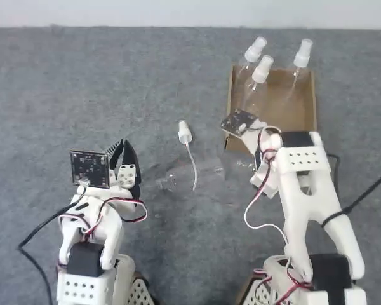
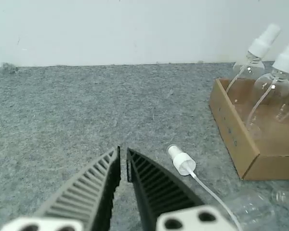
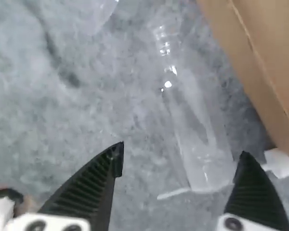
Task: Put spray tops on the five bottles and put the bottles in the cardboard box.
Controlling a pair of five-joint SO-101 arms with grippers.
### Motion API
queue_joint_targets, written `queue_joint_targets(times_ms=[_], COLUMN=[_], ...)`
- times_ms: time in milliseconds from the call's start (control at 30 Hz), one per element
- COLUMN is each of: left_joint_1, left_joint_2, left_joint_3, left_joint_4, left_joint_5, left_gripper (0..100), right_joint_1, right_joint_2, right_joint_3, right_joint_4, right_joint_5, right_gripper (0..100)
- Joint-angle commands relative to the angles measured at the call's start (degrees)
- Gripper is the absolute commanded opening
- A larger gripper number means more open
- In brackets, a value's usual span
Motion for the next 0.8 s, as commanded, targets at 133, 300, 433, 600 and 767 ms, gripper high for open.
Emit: queue_joint_targets(times_ms=[133, 300, 433, 600, 767], left_joint_1=[0.0, 0.0, 0.0, 0.0, 0.0], left_joint_2=[-0.6, -0.6, -0.6, -0.6, -0.6], left_joint_3=[-1.9, -1.9, -1.9, -1.9, -1.9], left_joint_4=[-0.3, -0.3, -0.3, -0.3, -0.3], left_joint_5=[-0.4, -0.4, -0.4, -0.4, -0.4], left_gripper=[1, 1, 1, 1, 1], right_joint_1=[0.7, 0.7, 0.8, 0.7, 0.7], right_joint_2=[-3.1, -3.4, -3.8, -3.8, -3.8], right_joint_3=[7.1, 10.3, 9.3, 2.7, -4.3], right_joint_4=[-9.3, -9.3, -7.3, 2.7, 10.8], right_joint_5=[0.8, 0.3, -5.2, -15.6, -17.1], right_gripper=[30.3, 25.5, 18.1, 18.0, 18.2])
